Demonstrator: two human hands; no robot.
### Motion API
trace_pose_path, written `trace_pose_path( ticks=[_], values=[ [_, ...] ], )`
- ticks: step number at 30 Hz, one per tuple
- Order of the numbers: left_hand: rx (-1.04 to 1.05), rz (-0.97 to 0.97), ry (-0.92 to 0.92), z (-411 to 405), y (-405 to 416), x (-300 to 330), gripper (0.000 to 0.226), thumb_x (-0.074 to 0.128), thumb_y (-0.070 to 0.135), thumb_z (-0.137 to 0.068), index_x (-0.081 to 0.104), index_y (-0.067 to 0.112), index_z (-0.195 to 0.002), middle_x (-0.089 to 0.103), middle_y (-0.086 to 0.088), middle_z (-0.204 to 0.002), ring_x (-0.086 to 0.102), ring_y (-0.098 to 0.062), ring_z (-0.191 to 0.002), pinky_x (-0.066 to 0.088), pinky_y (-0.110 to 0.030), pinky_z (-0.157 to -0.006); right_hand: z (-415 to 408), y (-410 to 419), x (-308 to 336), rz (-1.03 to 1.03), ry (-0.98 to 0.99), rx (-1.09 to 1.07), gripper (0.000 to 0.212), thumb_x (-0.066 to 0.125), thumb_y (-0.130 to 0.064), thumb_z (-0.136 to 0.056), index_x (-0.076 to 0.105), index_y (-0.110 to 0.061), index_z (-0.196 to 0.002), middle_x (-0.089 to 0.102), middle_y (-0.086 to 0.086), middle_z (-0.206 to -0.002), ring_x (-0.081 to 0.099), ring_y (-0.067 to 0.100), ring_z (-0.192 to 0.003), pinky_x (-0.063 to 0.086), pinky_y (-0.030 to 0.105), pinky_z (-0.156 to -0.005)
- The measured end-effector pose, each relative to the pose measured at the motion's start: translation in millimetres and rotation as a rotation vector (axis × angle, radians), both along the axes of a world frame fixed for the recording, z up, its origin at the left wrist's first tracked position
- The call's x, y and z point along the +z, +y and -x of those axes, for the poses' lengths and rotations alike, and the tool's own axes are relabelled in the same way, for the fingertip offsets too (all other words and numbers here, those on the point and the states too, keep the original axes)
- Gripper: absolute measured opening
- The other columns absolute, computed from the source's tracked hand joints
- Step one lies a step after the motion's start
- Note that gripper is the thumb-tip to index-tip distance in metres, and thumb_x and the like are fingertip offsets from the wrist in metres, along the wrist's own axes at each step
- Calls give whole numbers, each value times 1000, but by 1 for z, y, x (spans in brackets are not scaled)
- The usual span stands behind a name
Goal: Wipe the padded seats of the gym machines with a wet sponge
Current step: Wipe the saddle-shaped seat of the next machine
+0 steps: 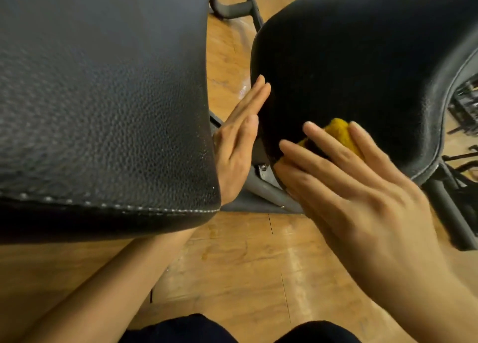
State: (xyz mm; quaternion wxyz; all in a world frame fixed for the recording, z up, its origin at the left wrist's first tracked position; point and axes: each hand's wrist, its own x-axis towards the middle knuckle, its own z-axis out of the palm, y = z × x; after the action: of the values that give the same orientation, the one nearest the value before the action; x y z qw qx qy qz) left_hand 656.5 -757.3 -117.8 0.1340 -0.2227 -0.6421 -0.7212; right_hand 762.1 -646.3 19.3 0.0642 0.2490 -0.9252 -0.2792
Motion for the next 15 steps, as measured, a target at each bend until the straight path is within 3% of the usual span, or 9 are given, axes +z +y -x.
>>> trace_pose_path(
  ticks=[3,6,8,10,12,15],
  values=[
    [-3,-15,8,-1,1,-1,48,19,20,-106,28,5,-152,23,-3,-162,18,-4,-148,18,-22,-120,-26,24,8,23,-2,53,43,29,-21,-104,41,-20,-145,29,0,-157,20,27,-148,11,50,-121],
    [-33,-21,-12,-3,1,0,51,17,24,-105,27,5,-152,22,-3,-162,18,-4,-148,18,-20,-119,-1,-6,-16,34,148,62,38,38,-17,-98,64,-12,-126,50,8,-143,34,30,-141,16,48,-120],
    [-86,-77,-66,-7,0,4,52,16,23,-105,28,5,-152,23,-3,-162,18,-3,-148,20,-15,-116,16,-25,-33,14,188,69,41,34,-17,-96,67,-8,-118,57,12,-135,42,32,-136,21,49,-117],
    [-124,-132,-115,-10,-1,9,52,15,23,-105,28,5,-152,22,-4,-162,18,-4,-148,22,-11,-112,16,-16,-34,9,113,101,45,27,-18,-99,62,-7,-125,53,14,-139,36,33,-139,19,50,-117],
    [-109,-146,-111,-12,-3,9,52,16,23,-105,27,4,-152,22,-4,-162,18,-6,-149,21,-13,-114,1,14,-23,27,44,196,46,13,-17,-106,46,-8,-138,39,12,-150,21,27,-144,8,46,-121],
    [-84,-98,-86,-16,-4,6,52,17,24,-105,26,4,-152,22,-4,-162,17,-6,-149,18,-18,-119,-15,42,-12,-2,63,295,40,15,-15,-109,37,-9,-141,32,5,-149,17,21,-142,-2,39,-123]
  ],
)
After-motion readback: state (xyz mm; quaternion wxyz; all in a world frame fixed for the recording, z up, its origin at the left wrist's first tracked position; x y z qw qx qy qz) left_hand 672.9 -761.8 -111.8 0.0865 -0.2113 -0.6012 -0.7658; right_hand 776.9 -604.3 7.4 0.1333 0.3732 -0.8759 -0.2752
